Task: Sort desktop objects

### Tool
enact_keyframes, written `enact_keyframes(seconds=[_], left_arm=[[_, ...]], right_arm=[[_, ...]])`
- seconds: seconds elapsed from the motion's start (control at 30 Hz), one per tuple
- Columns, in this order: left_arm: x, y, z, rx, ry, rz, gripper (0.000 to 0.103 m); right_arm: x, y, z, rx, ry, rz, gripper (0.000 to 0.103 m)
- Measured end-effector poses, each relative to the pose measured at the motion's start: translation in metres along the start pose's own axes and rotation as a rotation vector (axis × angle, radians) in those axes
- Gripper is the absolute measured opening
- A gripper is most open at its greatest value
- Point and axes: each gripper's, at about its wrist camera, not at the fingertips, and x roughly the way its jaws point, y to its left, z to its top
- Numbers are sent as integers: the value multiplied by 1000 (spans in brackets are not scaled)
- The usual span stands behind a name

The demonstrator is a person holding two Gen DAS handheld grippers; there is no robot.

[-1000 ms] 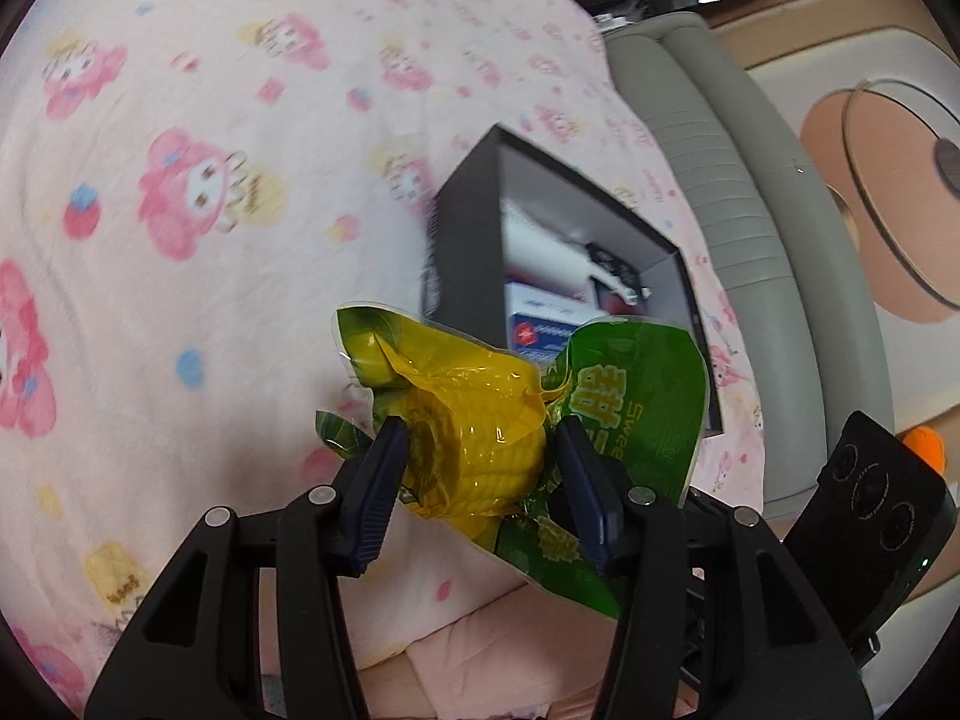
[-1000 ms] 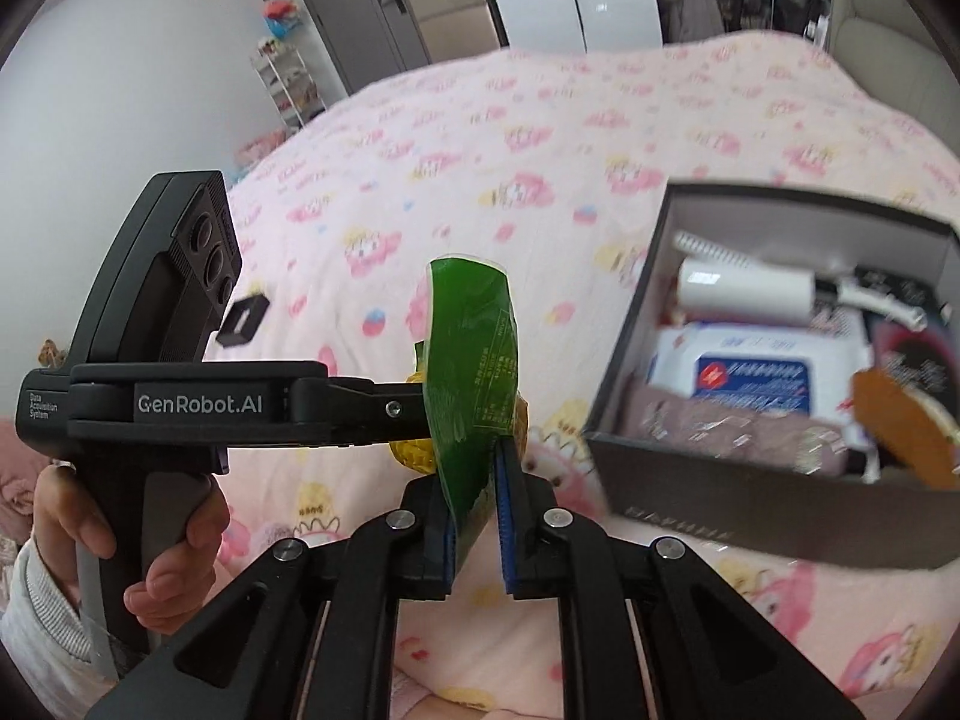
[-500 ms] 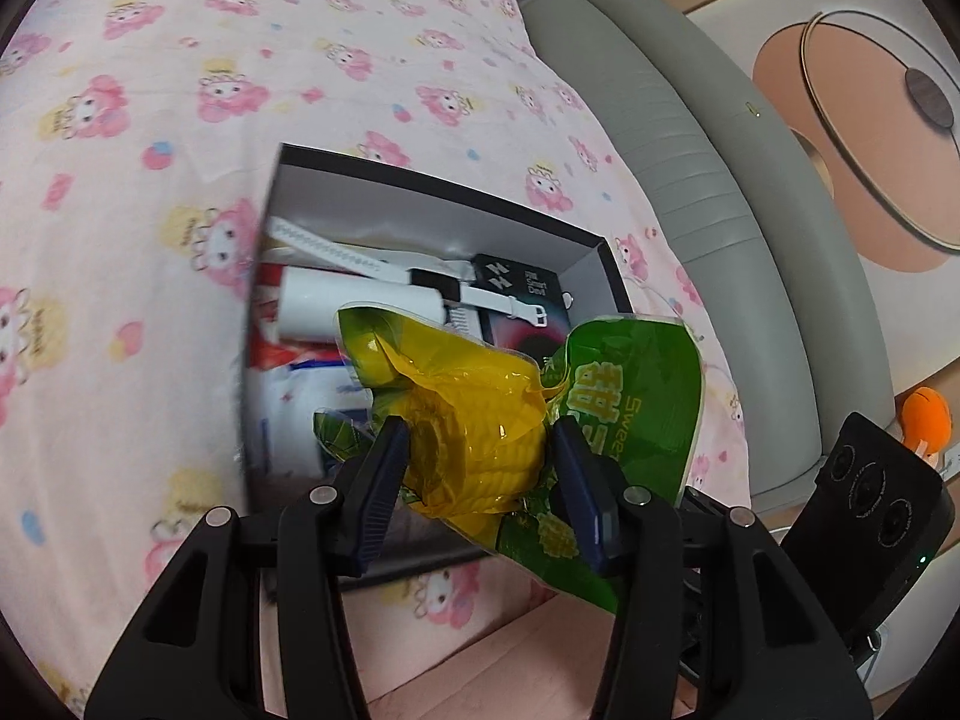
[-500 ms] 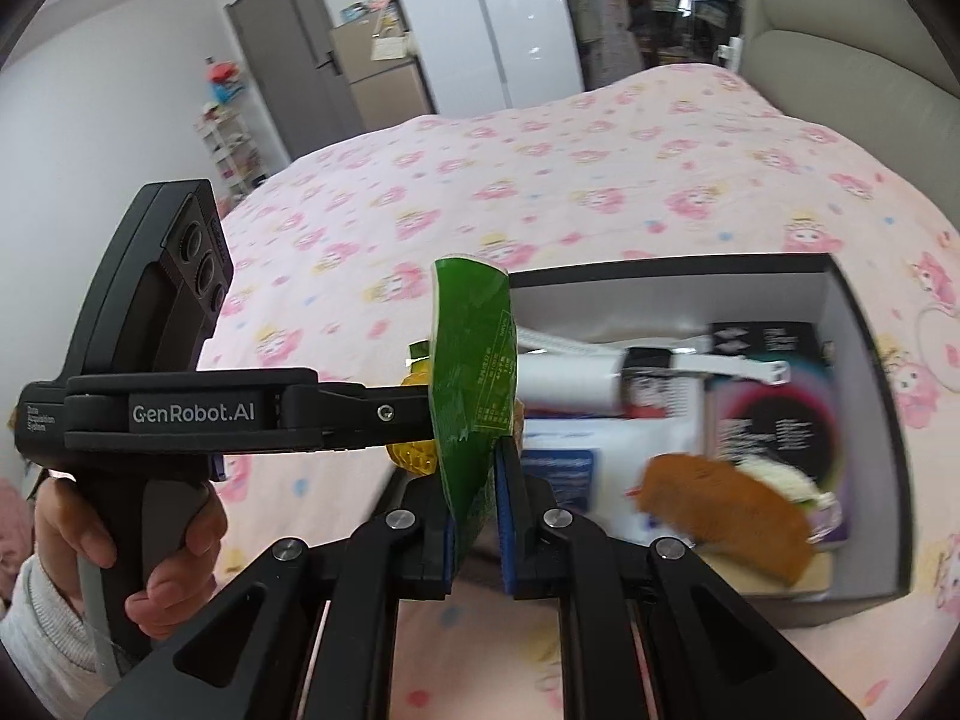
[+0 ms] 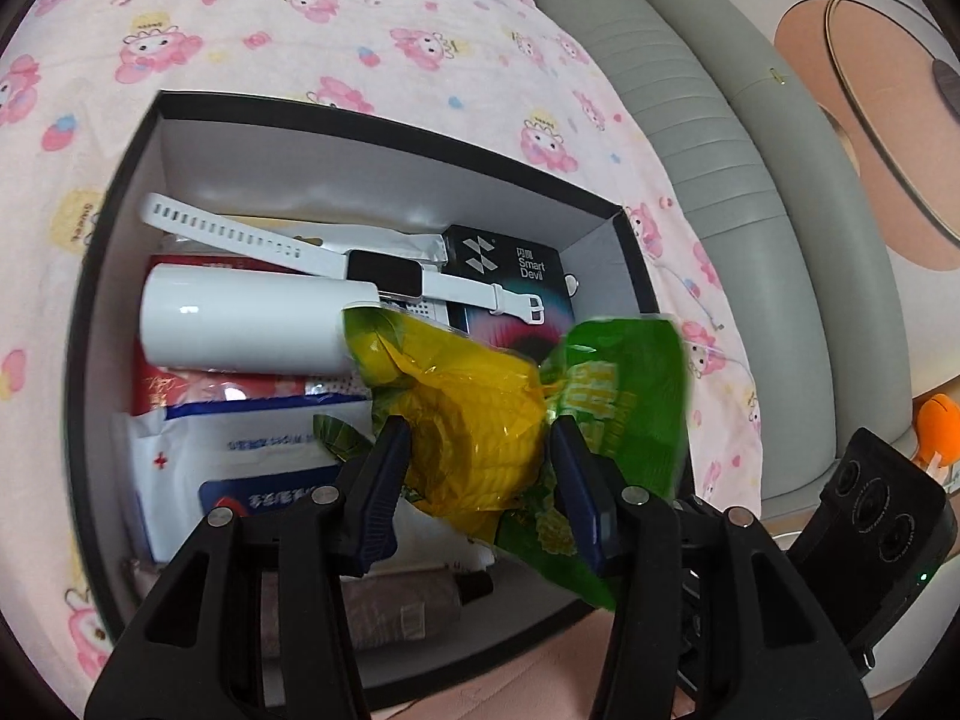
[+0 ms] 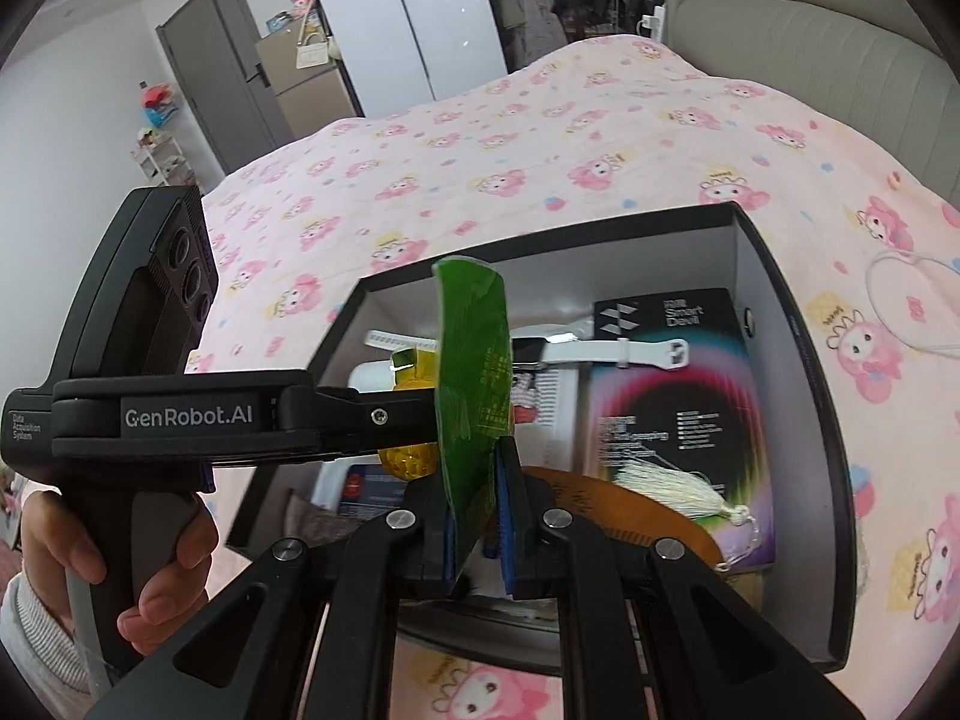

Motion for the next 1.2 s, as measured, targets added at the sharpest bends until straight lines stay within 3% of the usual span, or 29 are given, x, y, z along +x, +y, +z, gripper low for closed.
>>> enact_keyframes(seconds=[0.3,0.47,0.63,0.87,1.03,1.2], left_arm=[[13,-5,5,-7,-11,32,48],[-14,6,0,-54,-129,67,49],[-5,21,-5,-83,-66,185,49],[15,21,3,-112,-49,156,49],[26,10,8,-89,-33,137,49],[5,4,0,-69,-67,119,49]], right_arm=[[-6,-24,3,48,-30,-33,9],[-15,-29,1,72,-58,-23,9],[-9,-25,-2,64,-29,30,9],[6,-25,-7,56,26,-32,9],[5,-35,-8,77,-18,-182,9],[-5,-38,-10,110,-47,-177,9]])
